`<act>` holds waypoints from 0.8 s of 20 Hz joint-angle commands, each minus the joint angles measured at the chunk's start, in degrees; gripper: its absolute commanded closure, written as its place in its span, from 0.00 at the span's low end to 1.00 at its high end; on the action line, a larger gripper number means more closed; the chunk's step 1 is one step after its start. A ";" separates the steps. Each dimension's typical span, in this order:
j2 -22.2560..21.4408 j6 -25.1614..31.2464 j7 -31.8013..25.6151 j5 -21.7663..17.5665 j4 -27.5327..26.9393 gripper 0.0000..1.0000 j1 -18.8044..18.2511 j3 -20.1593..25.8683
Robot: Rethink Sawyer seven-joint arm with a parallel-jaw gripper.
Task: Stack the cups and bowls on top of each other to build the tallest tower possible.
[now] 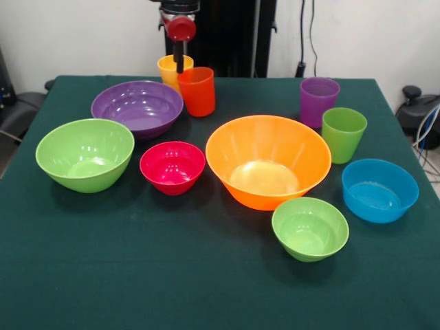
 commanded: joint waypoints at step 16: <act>-2.28 5.65 -8.97 -5.16 3.48 0.00 -3.47 16.70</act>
